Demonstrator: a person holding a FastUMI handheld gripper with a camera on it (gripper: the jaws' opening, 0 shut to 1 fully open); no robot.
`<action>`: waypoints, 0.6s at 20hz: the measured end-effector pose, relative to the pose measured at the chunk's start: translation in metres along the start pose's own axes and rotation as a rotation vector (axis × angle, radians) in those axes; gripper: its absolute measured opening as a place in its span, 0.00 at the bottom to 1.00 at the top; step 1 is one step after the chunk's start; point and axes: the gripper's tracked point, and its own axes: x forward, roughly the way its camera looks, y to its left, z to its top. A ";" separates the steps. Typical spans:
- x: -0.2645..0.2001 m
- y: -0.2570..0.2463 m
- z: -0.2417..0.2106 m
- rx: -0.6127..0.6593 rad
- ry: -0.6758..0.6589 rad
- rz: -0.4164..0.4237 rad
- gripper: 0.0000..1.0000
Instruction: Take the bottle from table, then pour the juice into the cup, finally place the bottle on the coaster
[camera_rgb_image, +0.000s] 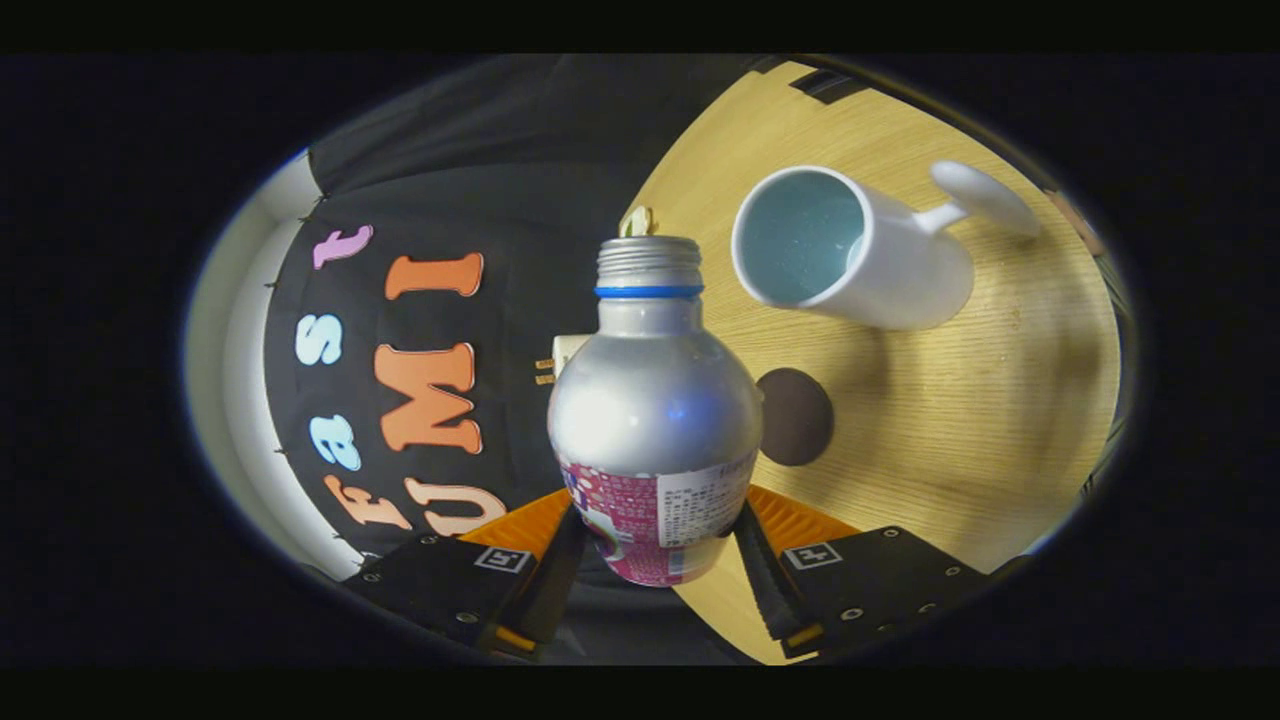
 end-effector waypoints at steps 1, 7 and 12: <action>0.002 0.000 0.002 0.011 -0.002 -0.005 0.77; 0.000 0.003 0.002 0.079 0.012 -0.011 0.77; -0.002 0.009 -0.001 0.137 0.035 -0.018 0.77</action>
